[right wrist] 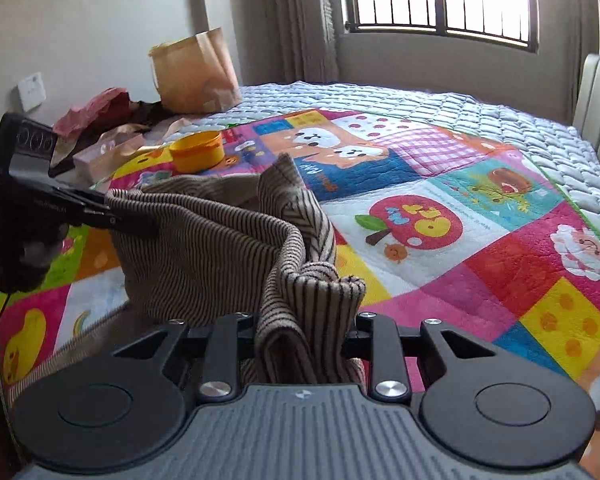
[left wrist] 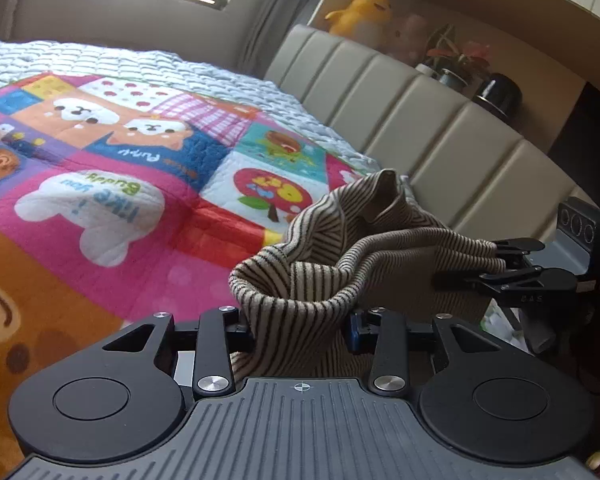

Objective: Fold clothes

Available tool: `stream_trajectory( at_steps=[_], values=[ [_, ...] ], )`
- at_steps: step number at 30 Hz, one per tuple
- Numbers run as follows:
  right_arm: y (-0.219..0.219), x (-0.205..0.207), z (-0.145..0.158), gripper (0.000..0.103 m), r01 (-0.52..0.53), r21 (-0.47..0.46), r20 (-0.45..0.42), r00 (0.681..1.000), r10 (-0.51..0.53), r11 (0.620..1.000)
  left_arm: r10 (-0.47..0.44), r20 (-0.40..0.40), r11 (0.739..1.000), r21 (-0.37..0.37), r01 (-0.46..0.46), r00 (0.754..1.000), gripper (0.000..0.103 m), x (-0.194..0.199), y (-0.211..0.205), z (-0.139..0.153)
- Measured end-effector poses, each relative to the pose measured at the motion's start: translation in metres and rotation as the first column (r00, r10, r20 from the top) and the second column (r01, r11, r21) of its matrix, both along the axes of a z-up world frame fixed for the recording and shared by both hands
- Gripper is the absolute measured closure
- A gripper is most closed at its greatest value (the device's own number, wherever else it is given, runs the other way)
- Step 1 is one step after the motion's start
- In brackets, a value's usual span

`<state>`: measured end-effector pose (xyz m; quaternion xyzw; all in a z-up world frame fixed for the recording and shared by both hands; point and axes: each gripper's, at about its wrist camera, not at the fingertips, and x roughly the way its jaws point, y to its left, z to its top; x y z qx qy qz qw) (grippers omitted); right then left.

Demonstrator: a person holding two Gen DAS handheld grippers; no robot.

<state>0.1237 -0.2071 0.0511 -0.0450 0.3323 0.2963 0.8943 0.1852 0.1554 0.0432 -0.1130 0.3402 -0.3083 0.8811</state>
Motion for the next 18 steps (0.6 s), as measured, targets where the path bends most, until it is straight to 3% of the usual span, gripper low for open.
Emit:
stream_trajectory(
  at_steps=[3, 10, 14, 16, 18],
  values=[
    [-0.012, 0.010, -0.003, 0.077, 0.001, -0.037, 0.018, 1.000, -0.001, 0.999, -0.010, -0.009, 1.000, 0.014, 0.010, 1.000, 0.059, -0.036, 0.003, -0.007],
    [0.004, -0.049, -0.027, 0.075, 0.071, -0.136, 0.127, 0.990, -0.054, 0.988, 0.010, -0.023, 0.998, 0.062, -0.008, 1.000, 0.054, -0.089, 0.009, -0.025],
    [0.007, -0.069, -0.032, 0.060, 0.119, -0.147, 0.152, 0.984, -0.096, 0.982, 0.048, -0.065, 0.998, 0.034, -0.046, 0.997, 0.049, -0.103, 0.022, -0.030],
    [0.005, -0.063, -0.034, 0.055, 0.166, -0.090, 0.130, 0.980, -0.154, 0.982, 0.071, -0.102, 0.997, 0.014, -0.070, 0.992, 0.034, -0.111, 0.029, -0.031],
    [-0.004, -0.067, -0.035, 0.053, 0.224, -0.012, 0.088, 0.971, -0.222, 0.975, 0.084, -0.139, 0.995, -0.036, -0.090, 0.987, 0.026, -0.117, 0.039, -0.031]
  ],
)
